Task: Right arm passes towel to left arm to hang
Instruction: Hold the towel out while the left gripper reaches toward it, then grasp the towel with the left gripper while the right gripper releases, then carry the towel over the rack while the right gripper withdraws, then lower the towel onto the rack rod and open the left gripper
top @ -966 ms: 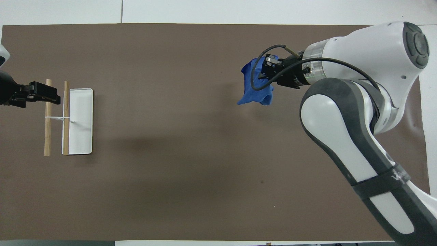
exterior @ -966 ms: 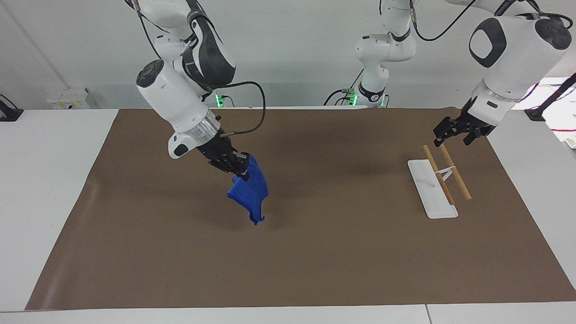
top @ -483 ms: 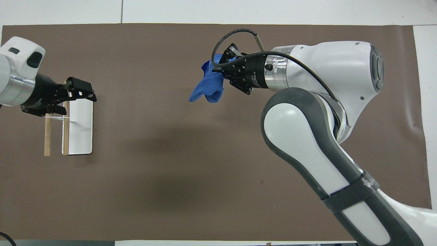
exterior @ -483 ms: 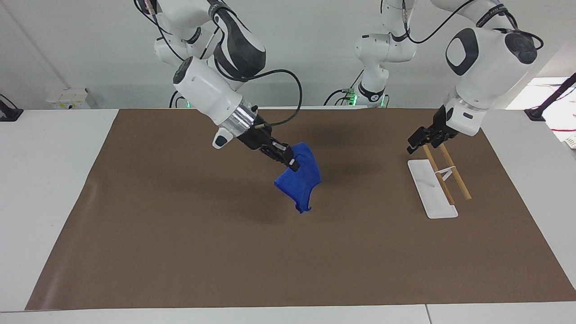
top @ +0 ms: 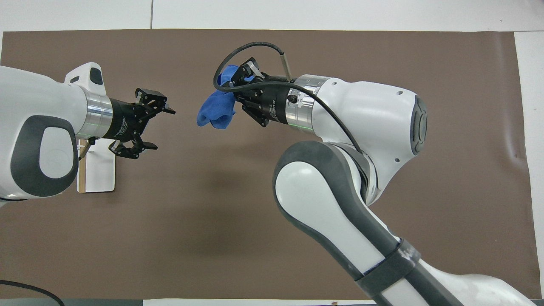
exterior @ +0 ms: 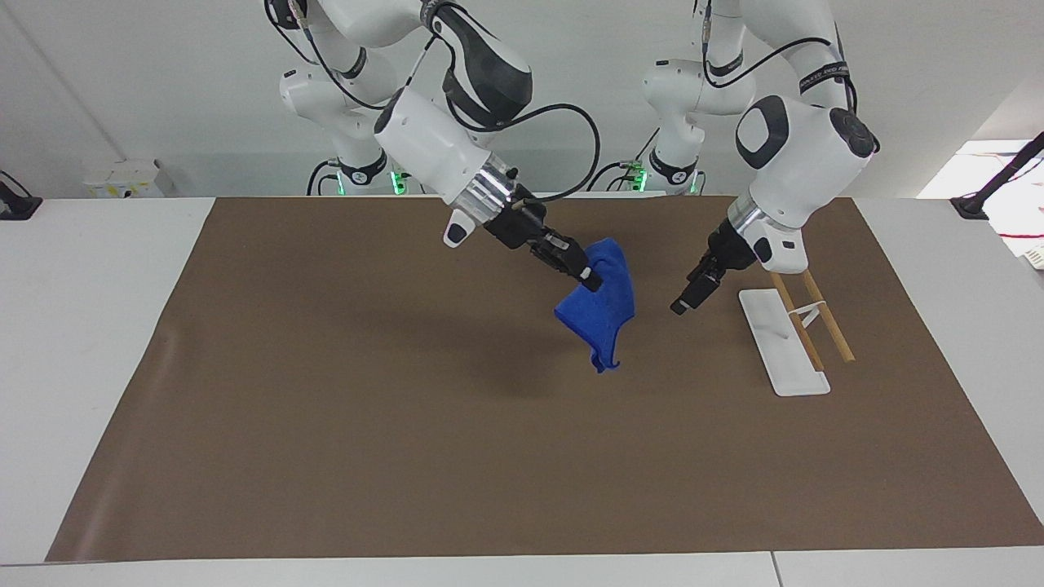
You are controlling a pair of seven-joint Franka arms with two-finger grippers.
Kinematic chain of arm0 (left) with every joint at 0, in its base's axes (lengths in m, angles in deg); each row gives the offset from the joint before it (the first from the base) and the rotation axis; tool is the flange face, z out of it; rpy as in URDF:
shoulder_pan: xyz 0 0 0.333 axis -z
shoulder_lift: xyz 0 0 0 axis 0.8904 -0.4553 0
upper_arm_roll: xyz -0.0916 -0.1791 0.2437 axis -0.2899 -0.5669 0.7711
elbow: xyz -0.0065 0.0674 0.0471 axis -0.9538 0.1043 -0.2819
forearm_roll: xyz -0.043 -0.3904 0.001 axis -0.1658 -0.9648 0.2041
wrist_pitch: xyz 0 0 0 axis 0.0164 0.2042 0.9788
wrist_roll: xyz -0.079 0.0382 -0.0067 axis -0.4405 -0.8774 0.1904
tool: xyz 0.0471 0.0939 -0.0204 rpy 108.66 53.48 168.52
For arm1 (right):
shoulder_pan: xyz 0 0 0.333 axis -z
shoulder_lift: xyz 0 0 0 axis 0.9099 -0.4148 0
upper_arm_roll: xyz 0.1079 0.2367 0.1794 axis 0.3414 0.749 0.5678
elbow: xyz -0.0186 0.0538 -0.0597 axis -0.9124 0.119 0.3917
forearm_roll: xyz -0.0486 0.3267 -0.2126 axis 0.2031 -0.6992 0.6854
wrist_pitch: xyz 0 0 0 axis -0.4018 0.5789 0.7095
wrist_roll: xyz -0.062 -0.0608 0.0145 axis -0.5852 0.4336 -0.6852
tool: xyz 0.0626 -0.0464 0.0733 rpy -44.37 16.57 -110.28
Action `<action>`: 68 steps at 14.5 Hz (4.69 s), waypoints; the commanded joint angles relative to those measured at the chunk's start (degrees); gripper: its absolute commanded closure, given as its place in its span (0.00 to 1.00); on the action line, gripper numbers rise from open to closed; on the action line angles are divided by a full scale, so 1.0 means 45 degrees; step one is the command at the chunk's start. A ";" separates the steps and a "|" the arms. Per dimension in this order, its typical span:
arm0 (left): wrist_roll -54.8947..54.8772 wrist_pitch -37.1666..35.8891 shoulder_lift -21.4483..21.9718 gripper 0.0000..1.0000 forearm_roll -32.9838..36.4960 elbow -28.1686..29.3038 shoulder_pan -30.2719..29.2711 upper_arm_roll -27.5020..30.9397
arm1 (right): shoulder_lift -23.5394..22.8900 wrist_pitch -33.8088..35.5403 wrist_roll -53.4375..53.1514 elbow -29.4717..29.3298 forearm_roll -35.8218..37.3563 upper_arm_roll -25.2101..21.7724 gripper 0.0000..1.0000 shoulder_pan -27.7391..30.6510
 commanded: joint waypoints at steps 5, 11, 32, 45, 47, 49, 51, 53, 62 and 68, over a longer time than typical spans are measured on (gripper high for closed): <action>0.2477 0.2858 -0.0504 0.00 -0.3701 0.0964 0.0799 0.0138 | -0.0203 -0.0484 -0.0111 -0.0234 -0.0194 0.0044 1.00 -0.0031; 0.3163 0.3777 -0.0681 0.67 -0.4270 0.0983 0.1659 0.0138 | -0.0281 -0.1027 -0.0443 -0.0234 -0.0233 0.0044 1.00 -0.0206; 0.3280 0.3973 -0.0310 1.00 0.3301 0.0007 0.0724 0.0645 | -0.0301 -0.1578 0.0178 0.0332 0.0370 -0.0093 0.00 -0.0170; 0.3356 0.3601 0.1483 1.00 0.6120 0.1135 -0.1775 0.0821 | 0.1513 0.7047 0.7398 0.0899 1.1114 -0.0093 0.00 0.5159; 0.3843 0.3700 0.1662 1.00 0.6120 0.1470 -0.2456 0.0802 | 0.2176 0.8745 0.9177 0.0686 1.1115 -0.0093 0.00 0.6407; 0.3983 0.4573 0.1953 1.00 0.6120 0.2131 -0.3277 0.0782 | 0.2821 1.0717 1.0662 0.0082 1.1134 -0.0112 0.00 0.7308; 0.3964 0.5630 0.2344 1.00 0.6120 0.3108 -0.4059 0.0763 | 0.3058 1.2710 1.1080 -0.1125 1.1115 -0.0112 0.00 0.7760; 0.4041 0.6004 0.2483 1.00 0.6120 0.3463 -0.4490 0.0763 | 0.2806 1.4392 1.0983 -0.2650 1.1406 -0.0190 0.00 0.7801; 0.4042 0.7451 0.2365 1.00 0.6023 0.4458 -0.5547 0.0763 | 0.3214 1.4359 0.9576 -0.1485 1.1779 -0.0093 0.00 0.7547; 0.4081 0.7470 0.2463 1.00 0.5983 0.4948 -0.5956 0.0801 | 0.3254 1.4751 0.9732 -0.1680 1.1798 -0.0093 0.00 0.7722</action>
